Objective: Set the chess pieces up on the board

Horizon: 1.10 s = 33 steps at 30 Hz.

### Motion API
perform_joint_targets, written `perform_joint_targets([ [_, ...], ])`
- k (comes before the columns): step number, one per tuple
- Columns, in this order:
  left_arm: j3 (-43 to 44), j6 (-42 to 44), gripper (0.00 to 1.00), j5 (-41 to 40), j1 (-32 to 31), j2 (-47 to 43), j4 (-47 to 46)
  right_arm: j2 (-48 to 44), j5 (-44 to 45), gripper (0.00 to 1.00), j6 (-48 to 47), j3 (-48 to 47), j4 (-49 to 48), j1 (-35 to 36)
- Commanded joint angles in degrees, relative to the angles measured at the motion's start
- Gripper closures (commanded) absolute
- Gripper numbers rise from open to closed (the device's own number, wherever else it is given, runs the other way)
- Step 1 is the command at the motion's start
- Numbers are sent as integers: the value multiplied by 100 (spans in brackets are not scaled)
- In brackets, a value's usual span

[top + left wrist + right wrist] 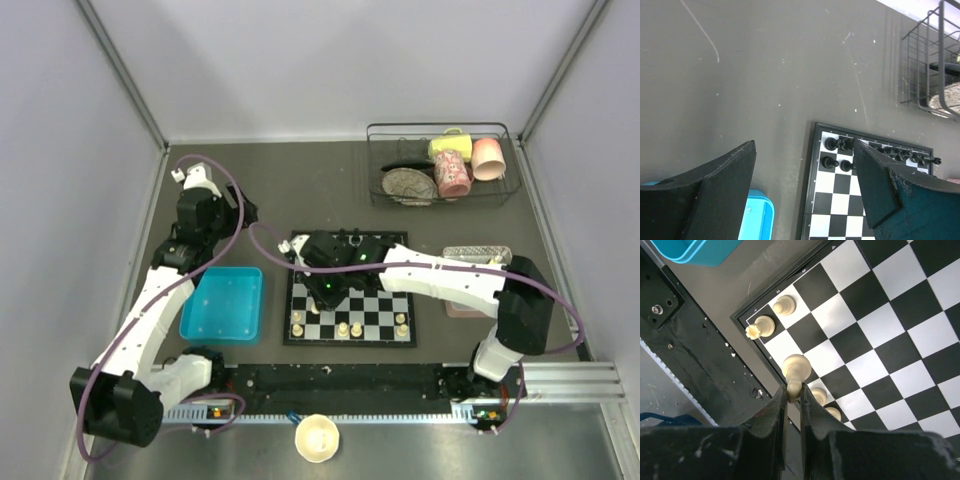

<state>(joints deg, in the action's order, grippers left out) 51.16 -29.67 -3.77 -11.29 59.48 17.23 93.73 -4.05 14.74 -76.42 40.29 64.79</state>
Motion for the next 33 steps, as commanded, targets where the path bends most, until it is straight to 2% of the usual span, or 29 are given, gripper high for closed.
perform_joint_targets([
  [1, -35, -12, 16, -405, 197, -86, 113, 154, 159, 100, 318, -382, 251, 182],
  [9, -141, -241, 16, -467, 601, -68, 175, 488, 712, 100, 1118, -663, 822, 481],
  [20, -123, -223, 16, -406, 698, -112, 166, 751, 836, 100, 2436, -698, 972, 525],
  [33, -97, -197, 16, -353, 716, -121, 131, 1121, 1108, 100, 2780, -945, 1033, 727],
])
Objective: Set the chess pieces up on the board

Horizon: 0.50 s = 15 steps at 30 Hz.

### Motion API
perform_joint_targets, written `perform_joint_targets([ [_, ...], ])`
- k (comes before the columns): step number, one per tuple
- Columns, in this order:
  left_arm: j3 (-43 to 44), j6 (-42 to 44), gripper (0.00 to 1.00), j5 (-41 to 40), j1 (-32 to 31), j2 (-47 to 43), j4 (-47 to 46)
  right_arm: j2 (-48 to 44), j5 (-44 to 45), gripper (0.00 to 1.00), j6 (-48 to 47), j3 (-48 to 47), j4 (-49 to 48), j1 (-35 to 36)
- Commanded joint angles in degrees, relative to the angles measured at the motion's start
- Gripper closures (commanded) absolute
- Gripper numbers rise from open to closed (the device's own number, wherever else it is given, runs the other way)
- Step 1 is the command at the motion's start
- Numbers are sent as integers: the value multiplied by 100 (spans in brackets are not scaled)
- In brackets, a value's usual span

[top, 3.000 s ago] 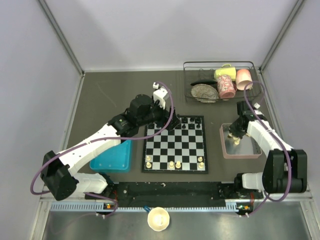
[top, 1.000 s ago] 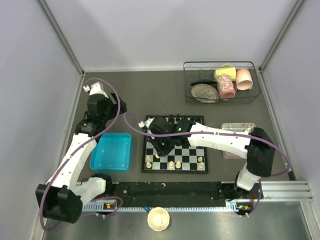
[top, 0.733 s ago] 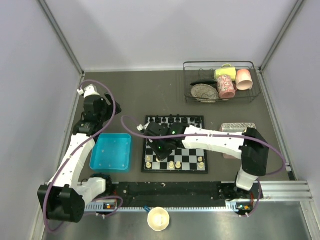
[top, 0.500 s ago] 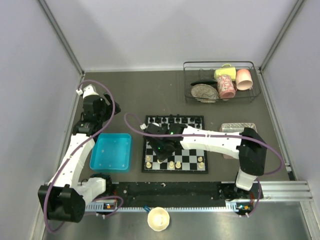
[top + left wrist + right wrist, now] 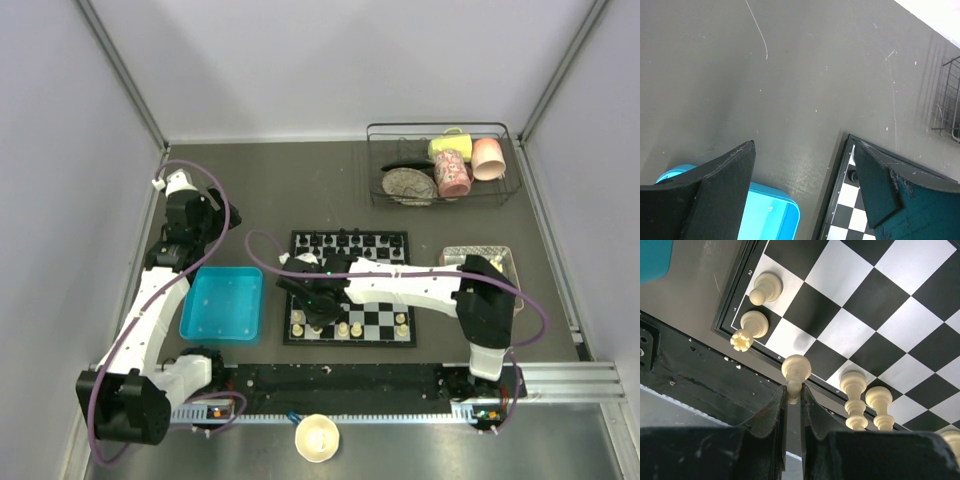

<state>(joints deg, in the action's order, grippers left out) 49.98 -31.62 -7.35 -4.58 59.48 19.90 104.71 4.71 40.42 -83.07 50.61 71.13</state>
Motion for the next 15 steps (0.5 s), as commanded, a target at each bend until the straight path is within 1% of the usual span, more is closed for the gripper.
perform_joint_targets([
  [1, 12, -2, 16, 15, 45, -121, -136, 41, 267, 100, 220, -280, 2, 111],
  [6, -14, -2, 16, 59, 62, -121, -179, 41, 566, 100, 326, -175, -95, 216],
  [15, 3, -11, 15, 32, 97, -121, -171, 120, 408, 100, 422, -78, -412, 234],
])
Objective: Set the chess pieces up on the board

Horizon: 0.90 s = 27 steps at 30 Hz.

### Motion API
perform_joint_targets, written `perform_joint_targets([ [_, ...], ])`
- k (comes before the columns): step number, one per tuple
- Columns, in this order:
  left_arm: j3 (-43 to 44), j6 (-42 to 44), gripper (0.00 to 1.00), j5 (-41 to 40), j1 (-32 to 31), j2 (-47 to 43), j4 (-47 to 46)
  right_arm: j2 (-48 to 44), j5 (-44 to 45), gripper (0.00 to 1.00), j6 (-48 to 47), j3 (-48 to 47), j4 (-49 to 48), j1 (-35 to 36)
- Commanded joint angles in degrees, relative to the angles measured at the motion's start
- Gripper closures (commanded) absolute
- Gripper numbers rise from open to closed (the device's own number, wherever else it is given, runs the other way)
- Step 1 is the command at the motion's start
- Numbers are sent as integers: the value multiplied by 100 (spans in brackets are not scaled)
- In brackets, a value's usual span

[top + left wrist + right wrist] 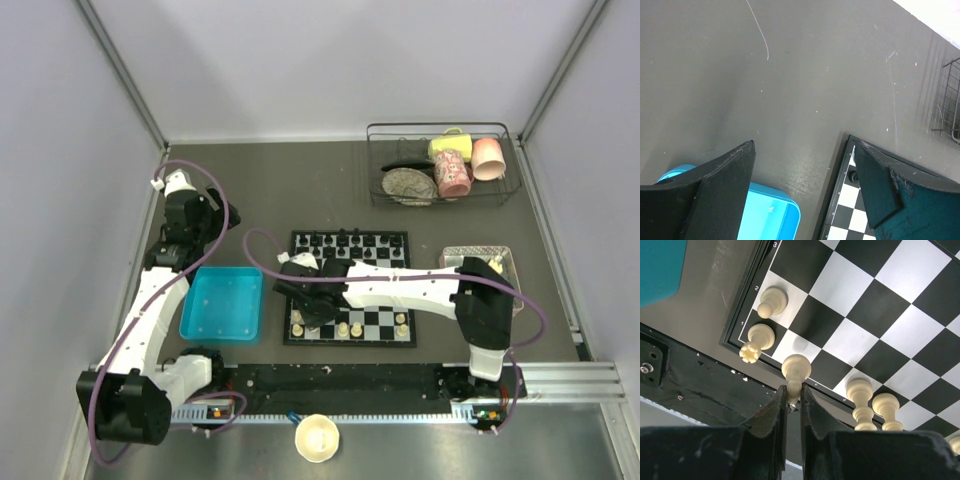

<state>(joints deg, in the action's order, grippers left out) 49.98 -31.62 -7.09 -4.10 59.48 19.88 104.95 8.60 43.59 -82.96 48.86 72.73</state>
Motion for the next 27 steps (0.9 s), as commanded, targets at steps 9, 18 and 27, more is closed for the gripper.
perform_joint_targets([
  [9, -23, -2, 15, 15, 41, -112, -177, 202, 19, 100, 123, -36, -298, 84],
  [18, -32, 6, 15, 24, 41, -104, -195, 254, -25, 100, 114, -1, -333, 84],
  [27, -32, 15, 15, 15, 49, -86, -212, 307, -87, 100, 97, 8, -342, 84],
])
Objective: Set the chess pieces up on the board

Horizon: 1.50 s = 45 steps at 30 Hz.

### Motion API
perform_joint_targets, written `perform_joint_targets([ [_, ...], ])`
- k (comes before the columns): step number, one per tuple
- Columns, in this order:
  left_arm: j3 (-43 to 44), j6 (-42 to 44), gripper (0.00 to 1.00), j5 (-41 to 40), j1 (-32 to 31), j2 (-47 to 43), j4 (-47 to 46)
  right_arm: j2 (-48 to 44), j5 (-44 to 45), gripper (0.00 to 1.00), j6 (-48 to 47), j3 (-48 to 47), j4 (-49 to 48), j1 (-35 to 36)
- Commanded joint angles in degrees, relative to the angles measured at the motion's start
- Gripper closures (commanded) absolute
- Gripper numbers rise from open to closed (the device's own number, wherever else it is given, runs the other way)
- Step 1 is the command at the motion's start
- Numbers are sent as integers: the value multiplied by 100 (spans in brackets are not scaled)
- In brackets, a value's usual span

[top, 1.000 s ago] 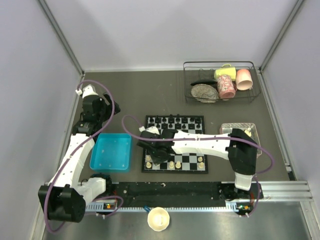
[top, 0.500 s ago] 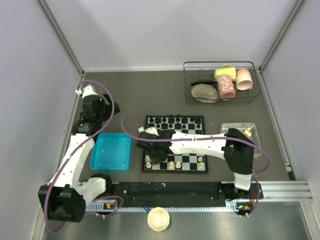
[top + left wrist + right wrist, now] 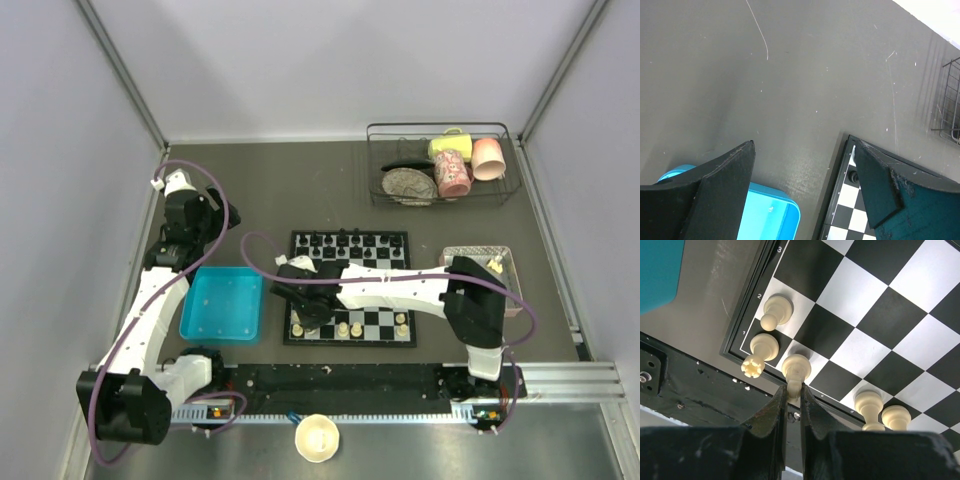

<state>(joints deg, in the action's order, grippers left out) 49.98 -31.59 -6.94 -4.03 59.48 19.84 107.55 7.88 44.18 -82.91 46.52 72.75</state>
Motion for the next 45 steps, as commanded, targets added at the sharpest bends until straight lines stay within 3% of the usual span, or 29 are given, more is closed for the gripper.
perform_joint_targets([
  [1, -40, 4, 15, 0, 43, -86, -217, 47, -23, 100, 38, 21, -108, 81],
  [17, -58, 4, 15, 26, 43, -86, -252, 3, -67, 100, 99, 179, -126, 81],
  [24, -49, 13, 15, 35, 43, -95, -235, -23, -50, 83, 99, 135, -143, 108],
  [36, -49, 22, 15, 44, 43, -86, -243, -102, -15, 70, 47, 30, -258, 108],
  [45, -49, 39, 15, 35, 43, -104, -234, -243, 108, 67, 29, -67, -258, 108],
])
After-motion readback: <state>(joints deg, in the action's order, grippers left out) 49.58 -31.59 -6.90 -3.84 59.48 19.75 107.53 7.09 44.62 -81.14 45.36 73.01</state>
